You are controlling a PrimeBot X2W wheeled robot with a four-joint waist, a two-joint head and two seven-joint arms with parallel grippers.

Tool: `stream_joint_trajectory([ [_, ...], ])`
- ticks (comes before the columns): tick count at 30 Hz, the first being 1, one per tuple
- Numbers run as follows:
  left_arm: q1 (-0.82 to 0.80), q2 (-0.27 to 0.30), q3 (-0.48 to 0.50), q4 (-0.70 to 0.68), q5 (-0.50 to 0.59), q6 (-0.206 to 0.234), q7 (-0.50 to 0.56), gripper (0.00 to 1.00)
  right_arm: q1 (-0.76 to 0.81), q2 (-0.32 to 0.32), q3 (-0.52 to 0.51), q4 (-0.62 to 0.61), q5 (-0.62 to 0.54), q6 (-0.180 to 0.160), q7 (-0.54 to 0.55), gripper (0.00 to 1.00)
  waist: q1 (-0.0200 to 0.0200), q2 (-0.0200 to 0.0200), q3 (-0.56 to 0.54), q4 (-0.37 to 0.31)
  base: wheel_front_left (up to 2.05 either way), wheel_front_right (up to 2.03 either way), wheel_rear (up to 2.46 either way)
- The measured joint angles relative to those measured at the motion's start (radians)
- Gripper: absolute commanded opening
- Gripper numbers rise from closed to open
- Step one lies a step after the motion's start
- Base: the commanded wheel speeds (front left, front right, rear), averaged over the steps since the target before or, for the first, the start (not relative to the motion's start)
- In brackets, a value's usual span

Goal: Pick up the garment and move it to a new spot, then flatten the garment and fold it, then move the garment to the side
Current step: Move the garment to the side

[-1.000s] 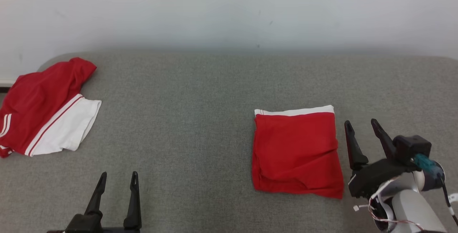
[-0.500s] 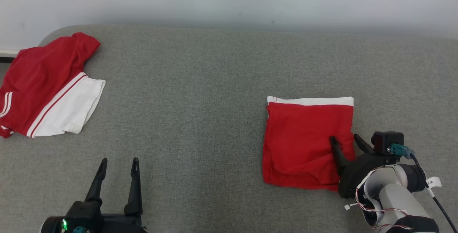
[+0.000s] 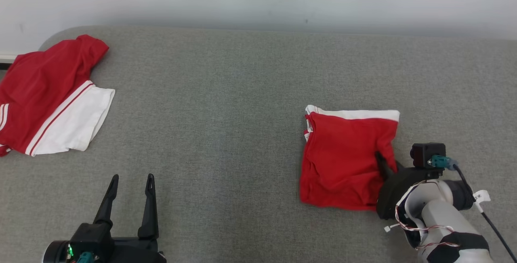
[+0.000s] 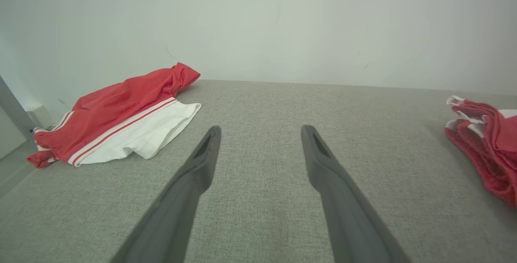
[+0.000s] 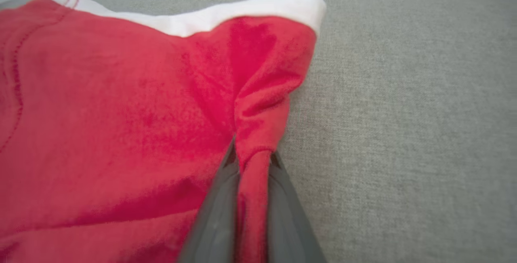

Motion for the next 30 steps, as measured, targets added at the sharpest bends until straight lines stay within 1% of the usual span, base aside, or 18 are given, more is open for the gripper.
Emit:
stream_joint_trajectory([
  [7,-0.012,0.0,0.001,-0.011,0.0,-0.001,0.0,1.0,-0.076,-0.049,0.048,0.014,0.014,0.0,-0.013,0.0,0.0,0.0,0.025,-0.014,0.0,0.0,0.0],
  [15,-0.055,-0.001,0.009,-0.062,0.012,0.001,0.0,1.0,-0.227,-0.141,0.115,0.003,0.028,0.0,0.003,0.0,0.0001,0.0,0.108,-0.037,0.0,0.0,0.0],
  [16,-0.055,-0.001,0.009,-0.062,0.012,0.001,0.0,1.0,-0.227,-0.141,0.115,0.003,0.028,0.0,0.003,0.0,0.0001,0.0,0.108,-0.037,0.0,0.0,0.0],
  [17,-0.06,-0.001,0.012,-0.071,0.014,0.003,0.0,1.0,-0.244,-0.155,0.124,0.001,0.029,0.0,0.004,0.0,0.0001,0.0001,0.121,-0.042,0.0,0.0,0.0],
  [22,-0.091,0.002,0.024,-0.137,0.03,0.004,0.0,1.0,-0.328,-0.23,0.166,-0.003,0.041,0.0,0.009,0.0,0.0002,0.0001,0.187,-0.072,0.0,0.0,0.0],
  [30,-0.115,0.045,0.034,-0.257,0.068,0.008,0.0,1.0,-0.466,-0.331,0.227,0.003,0.073,0.0,0.03,0.0,0.0,0.0001,0.279,-0.155,0.0,0.0,0.0],
])
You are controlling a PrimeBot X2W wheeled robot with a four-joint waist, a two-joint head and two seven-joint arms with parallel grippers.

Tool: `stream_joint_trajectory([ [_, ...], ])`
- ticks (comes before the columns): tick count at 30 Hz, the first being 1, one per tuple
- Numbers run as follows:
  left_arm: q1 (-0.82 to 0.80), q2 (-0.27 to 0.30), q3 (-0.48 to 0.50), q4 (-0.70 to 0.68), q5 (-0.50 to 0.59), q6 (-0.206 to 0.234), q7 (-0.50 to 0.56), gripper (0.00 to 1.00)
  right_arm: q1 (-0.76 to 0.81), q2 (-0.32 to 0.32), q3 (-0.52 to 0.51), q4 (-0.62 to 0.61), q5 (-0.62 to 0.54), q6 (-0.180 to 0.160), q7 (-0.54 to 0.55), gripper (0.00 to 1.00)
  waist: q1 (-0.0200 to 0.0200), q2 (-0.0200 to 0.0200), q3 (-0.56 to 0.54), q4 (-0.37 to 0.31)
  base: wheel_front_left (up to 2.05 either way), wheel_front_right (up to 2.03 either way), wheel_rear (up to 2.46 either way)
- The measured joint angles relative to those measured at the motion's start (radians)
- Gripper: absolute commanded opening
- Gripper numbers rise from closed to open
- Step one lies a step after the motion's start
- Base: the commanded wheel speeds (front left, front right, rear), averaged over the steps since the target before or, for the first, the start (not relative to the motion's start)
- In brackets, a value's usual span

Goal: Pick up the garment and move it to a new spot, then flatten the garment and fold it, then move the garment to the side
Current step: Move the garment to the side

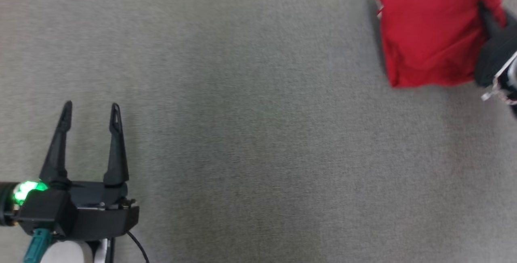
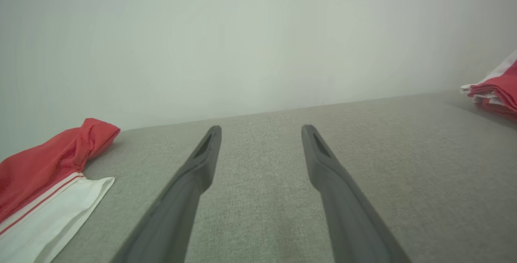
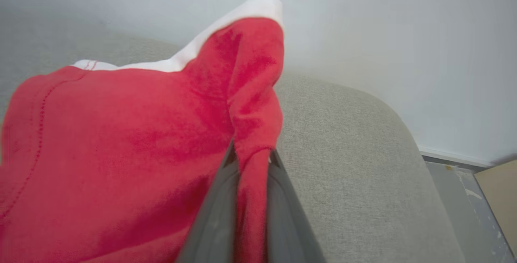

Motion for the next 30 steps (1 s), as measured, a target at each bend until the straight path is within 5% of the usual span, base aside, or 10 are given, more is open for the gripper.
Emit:
stream_joint_trajectory([
  [11,-0.03,0.093,0.008,-0.155,0.038,0.0,0.052,1.0,-0.181,-0.107,0.062,0.057,0.037,0.0,-0.012,0.0,0.0,0.0,0.142,-0.13,0.0,0.0,0.0],
  [30,-0.007,0.14,0.042,-0.311,0.037,0.014,0.124,1.0,-0.37,-0.137,0.093,0.181,-0.005,0.0,-0.072,0.0,-0.0001,-0.0001,0.253,-0.214,0.0,0.0,0.0],
])
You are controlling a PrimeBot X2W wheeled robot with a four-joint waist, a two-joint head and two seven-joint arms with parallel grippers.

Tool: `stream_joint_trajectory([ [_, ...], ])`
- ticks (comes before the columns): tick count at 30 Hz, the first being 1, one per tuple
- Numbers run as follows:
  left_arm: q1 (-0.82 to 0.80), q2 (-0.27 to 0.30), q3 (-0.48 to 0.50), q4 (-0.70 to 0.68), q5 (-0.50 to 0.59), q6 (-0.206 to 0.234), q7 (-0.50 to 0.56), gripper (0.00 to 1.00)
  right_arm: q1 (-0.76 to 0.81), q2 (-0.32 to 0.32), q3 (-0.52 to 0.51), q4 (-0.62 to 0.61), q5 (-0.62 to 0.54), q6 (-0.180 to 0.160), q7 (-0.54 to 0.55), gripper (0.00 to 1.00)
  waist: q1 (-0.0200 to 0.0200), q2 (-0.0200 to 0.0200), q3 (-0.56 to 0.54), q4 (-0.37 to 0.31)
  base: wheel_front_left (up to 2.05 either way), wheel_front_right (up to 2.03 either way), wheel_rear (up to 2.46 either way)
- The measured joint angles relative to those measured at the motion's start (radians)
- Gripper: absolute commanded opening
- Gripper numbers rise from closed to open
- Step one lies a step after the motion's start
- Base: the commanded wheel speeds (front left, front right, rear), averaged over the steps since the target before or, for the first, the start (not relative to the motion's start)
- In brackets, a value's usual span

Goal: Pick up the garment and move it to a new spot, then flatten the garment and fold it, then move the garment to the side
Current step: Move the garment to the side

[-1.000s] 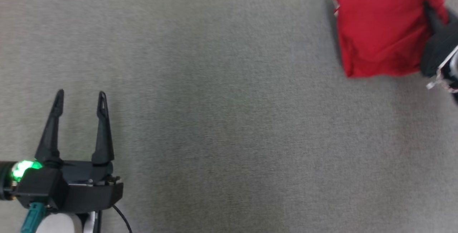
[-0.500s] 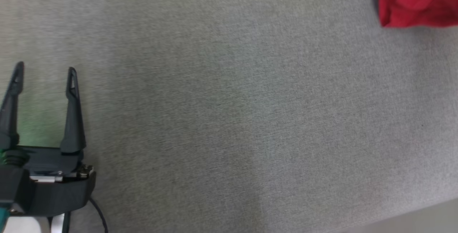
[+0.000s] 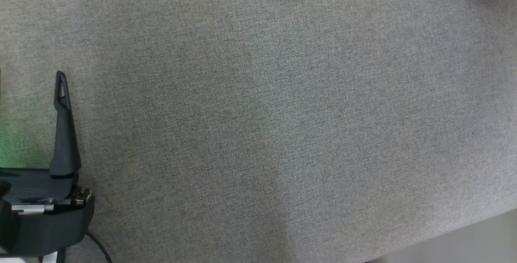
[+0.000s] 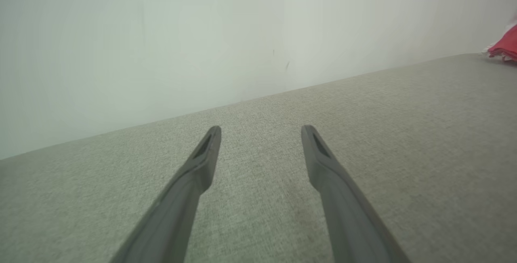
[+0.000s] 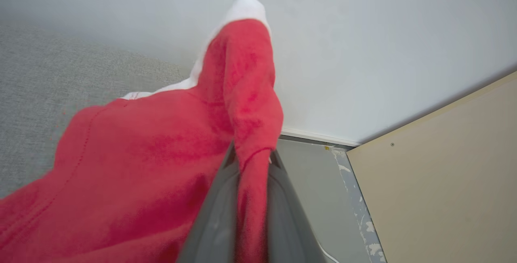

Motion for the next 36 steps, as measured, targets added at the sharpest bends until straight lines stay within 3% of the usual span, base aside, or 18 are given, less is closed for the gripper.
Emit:
stream_joint_trajectory([
  [3,0.0,0.003,0.001,-0.002,-0.001,0.004,0.0,1.0,-0.004,0.01,0.002,0.017,-0.004,0.0,-0.013,0.03,0.0,0.0,0.003,-0.005,0.0,0.0,0.0],
  [4,0.0,0.004,0.001,-0.003,-0.001,0.004,0.002,1.0,-0.007,0.013,0.002,0.022,-0.006,0.0,-0.021,0.37,0.0,0.0,0.004,-0.007,0.0,0.0,0.0],
  [5,0.001,0.004,0.001,-0.003,-0.001,0.004,0.002,1.0,-0.01,0.014,0.003,0.027,-0.013,0.0,-0.031,0.53,0.0,0.0,0.004,-0.008,0.0,0.0,0.0],
  [6,0.001,0.005,0.001,-0.003,-0.002,0.005,0.003,1.0,-0.012,0.015,0.004,0.031,-0.017,0.0,-0.039,1.0,0.0,0.0,0.004,-0.009,0.0,0.0,0.0],
  [22,0.03,-0.029,-0.018,0.101,-0.036,0.03,-0.05,1.0,-0.034,0.056,-0.018,0.056,-0.05,0.0,-0.167,1.0,0.0,0.0,-0.096,0.002,0.0,0.0,0.0],
  [29,0.086,-0.069,-0.023,0.203,-0.066,0.048,-0.093,1.0,0.087,0.1,-0.053,-0.035,-0.019,0.0,-0.188,1.0,-0.0001,-0.0001,-0.201,0.027,0.0,0.0,0.0],
  [36,0.148,-0.102,-0.017,0.286,-0.099,0.058,-0.115,1.0,0.303,0.125,-0.138,-0.21,-0.019,0.0,-0.191,1.0,-0.0001,-0.0002,-0.321,0.058,0.0,0.0,0.0],
])
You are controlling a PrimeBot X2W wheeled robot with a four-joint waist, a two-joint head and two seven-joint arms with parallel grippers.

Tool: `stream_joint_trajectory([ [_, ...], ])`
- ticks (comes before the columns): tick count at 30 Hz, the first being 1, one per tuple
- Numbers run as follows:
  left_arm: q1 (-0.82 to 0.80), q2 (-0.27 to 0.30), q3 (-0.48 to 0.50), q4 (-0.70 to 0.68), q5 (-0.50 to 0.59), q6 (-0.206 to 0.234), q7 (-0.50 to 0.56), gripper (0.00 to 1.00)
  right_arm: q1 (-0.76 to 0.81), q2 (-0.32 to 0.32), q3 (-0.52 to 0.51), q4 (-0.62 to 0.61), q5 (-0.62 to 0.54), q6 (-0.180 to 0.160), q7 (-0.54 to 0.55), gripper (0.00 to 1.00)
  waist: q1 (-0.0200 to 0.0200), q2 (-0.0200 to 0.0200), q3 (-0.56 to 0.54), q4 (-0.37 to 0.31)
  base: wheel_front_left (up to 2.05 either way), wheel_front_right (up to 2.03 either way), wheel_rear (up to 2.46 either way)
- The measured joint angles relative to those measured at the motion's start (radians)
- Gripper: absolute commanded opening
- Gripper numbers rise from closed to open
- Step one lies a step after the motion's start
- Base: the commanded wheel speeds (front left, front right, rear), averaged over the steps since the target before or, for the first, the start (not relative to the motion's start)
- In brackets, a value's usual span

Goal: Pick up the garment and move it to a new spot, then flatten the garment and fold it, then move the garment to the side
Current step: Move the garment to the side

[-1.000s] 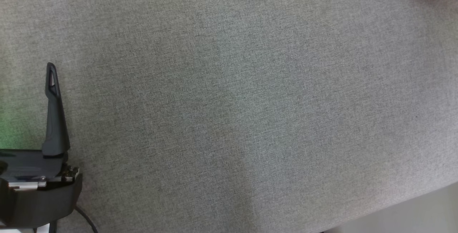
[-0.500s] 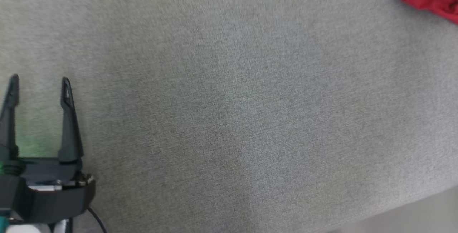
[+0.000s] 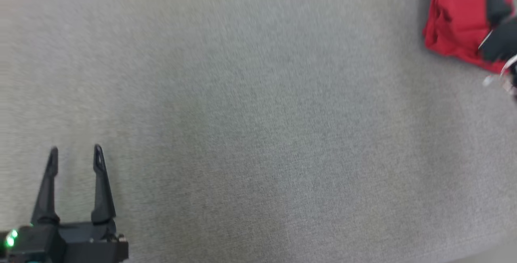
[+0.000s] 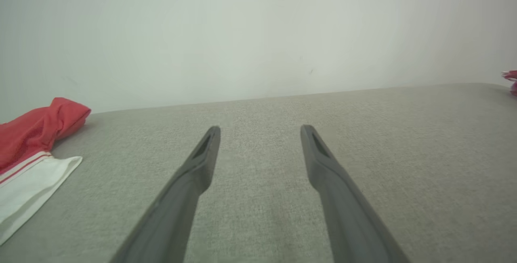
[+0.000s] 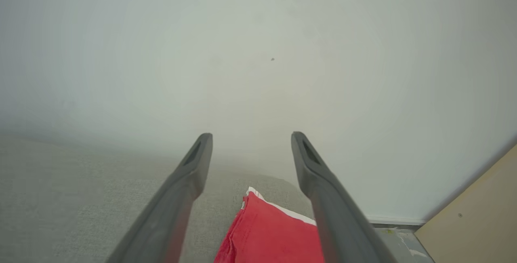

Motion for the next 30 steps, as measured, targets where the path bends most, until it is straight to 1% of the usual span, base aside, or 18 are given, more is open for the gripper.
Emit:
stream_joint_trajectory([
  [7,0.053,-0.028,0.002,0.053,-0.018,0.009,-0.008,1.0,0.26,0.069,-0.123,-0.177,-0.035,0.0,-0.001,1.0,-0.0001,-0.0001,-0.112,0.035,0.0,0.0,0.0],
  [8,0.053,-0.028,0.002,0.053,-0.018,0.009,-0.008,1.0,0.26,0.069,-0.123,-0.177,-0.035,0.0,-0.001,1.0,-0.0001,-0.0001,-0.112,0.035,0.0,0.0,0.0],
  [16,0.07,-0.049,-0.005,0.081,-0.024,0.007,-0.009,1.0,0.54,0.149,-0.268,-0.375,-0.087,0.0,0.0,1.0,-0.0001,-0.0001,-0.191,0.102,0.0,0.0,0.0],
  [20,0.073,-0.053,-0.002,0.105,-0.026,-0.001,-0.009,1.0,0.666,0.192,-0.319,-0.463,-0.103,0.0,0.001,1.0,-0.0001,-0.0001,-0.218,0.136,0.0,0.0,0.0],
  [22,0.075,-0.054,0.001,0.115,-0.029,-0.005,-0.009,1.0,0.723,0.219,-0.34,-0.505,-0.111,0.0,0.01,1.0,-0.0001,-0.0001,-0.23,0.151,0.0,0.0,0.0],
  [23,0.075,-0.057,0.0,0.126,-0.029,-0.01,-0.009,1.0,0.778,0.247,-0.369,-0.546,-0.119,0.0,0.017,1.0,0.0,0.0,-0.241,0.166,0.0,0.0,0.0],
  [24,0.075,-0.057,0.0,0.126,-0.029,-0.01,-0.009,1.0,0.778,0.247,-0.369,-0.546,-0.119,0.0,0.017,1.0,0.0,0.0,-0.241,0.166,0.0,0.0,0.0],
  [25,0.076,-0.058,-0.001,0.13,-0.029,-0.01,-0.009,1.0,0.803,0.26,-0.384,-0.565,-0.12,0.0,0.018,1.0,0.0,0.0,-0.246,0.172,0.0,0.0,0.0],
  [28,0.078,-0.061,0.0,0.143,-0.029,-0.016,-0.009,1.0,0.879,0.305,-0.411,-0.62,-0.128,0.0,0.028,1.0,0.0,0.0,-0.261,0.192,0.0,0.0,0.0],
  [29,0.079,-0.063,0.002,0.151,-0.029,-0.019,-0.009,1.0,0.924,0.331,-0.418,-0.648,-0.135,0.0,0.034,1.0,0.0001,0.0,-0.269,0.204,0.0,0.0,0.0],
  [30,0.079,-0.063,0.003,0.155,-0.029,-0.02,-0.009,1.0,0.943,0.34,-0.421,-0.659,-0.137,0.0,0.035,1.0,0.0,0.0,-0.273,0.21,0.0,0.0,0.0],
])
